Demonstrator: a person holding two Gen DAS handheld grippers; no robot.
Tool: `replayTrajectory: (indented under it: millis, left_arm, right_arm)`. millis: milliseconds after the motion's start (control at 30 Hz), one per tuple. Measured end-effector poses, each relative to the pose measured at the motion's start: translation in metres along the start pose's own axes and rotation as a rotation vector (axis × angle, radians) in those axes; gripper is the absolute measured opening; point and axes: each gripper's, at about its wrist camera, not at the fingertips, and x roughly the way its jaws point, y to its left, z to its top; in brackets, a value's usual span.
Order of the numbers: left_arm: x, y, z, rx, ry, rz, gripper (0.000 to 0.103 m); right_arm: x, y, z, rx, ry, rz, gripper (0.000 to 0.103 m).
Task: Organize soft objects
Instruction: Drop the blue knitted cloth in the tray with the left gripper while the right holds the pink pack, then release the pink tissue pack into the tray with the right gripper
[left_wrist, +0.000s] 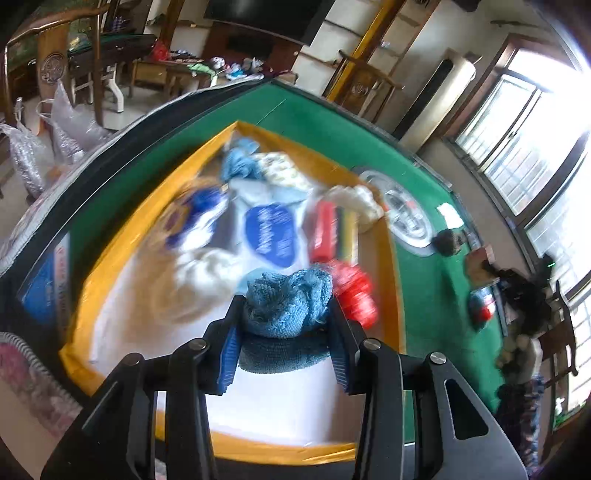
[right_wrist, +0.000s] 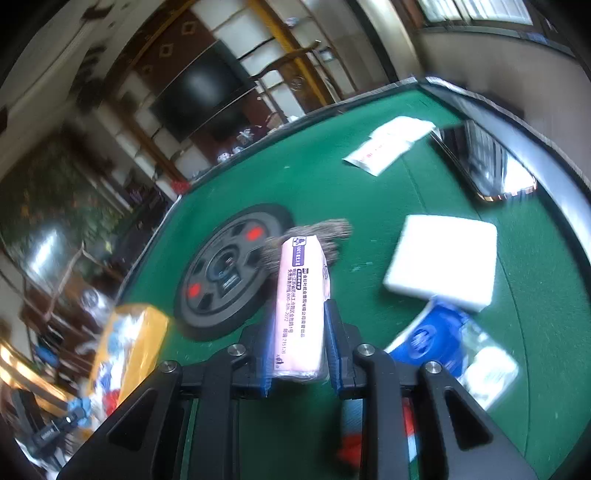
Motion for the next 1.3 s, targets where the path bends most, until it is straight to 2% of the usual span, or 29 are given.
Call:
replayTrajectory:
  millis: [100, 200, 267, 467, 533, 567, 733, 933, 967, 1033, 1133, 1300]
  left_arm:
    - [0.006, 0.002, -0.004, 0.017, 0.014, 0.029, 0.040]
    - [0.006, 0.005, -0.009, 0.015, 0.006, 0.081, 0.049]
    - [0.003, 0.008, -0.010, 0.016, -0.006, 0.076, 0.054]
    - [-0.022, 0.024, -0.011, -0.018, -0.057, 0.030, 0.055]
    - [-0.035, 0.032, -0.010, -0.043, -0.081, 0.012, 0.060]
    - [-0.040, 0.035, -0.009, -0.053, -0.093, 0.008, 0.063]
    - [-0.064, 0.049, -0.009, -0.075, -0.153, -0.004, 0.068]
    - [-0.066, 0.061, -0.009, -0.090, -0.165, -0.011, 0.068]
    - [-0.066, 0.062, -0.008, -0.092, -0.165, -0.010, 0.068]
    - [-0.064, 0.063, -0.009, -0.092, -0.164, -0.004, 0.068]
    - [-0.062, 0.060, -0.011, -0.083, -0.162, 0.017, 0.068]
    - [-0.063, 0.049, -0.014, -0.037, -0.178, 0.089, 0.068]
  right_arm:
    - [-0.011, 0.035, -0.008, -0.032, 0.017, 0.074, 0.022]
    - [-0.017, 0.083, -0.022, -0.116, 0.045, 0.150, 0.022]
    - [-0.014, 0.113, -0.033, -0.162, 0.081, 0.205, 0.022]
    - [0.020, 0.203, -0.080, -0.296, 0.242, 0.353, 0.022]
    - [0.035, 0.226, -0.099, -0.326, 0.303, 0.389, 0.022]
    - [0.040, 0.235, -0.109, -0.337, 0.325, 0.400, 0.022]
    - [0.076, 0.259, -0.138, -0.330, 0.443, 0.448, 0.022]
    - [0.095, 0.255, -0.153, -0.354, 0.482, 0.366, 0.024]
    - [0.094, 0.254, -0.152, -0.359, 0.474, 0.345, 0.026]
    - [0.089, 0.250, -0.149, -0.372, 0.461, 0.328, 0.037]
    - [0.072, 0.249, -0.140, -0.388, 0.401, 0.308, 0.046]
    - [0.053, 0.247, -0.128, -0.394, 0.315, 0.271, 0.049]
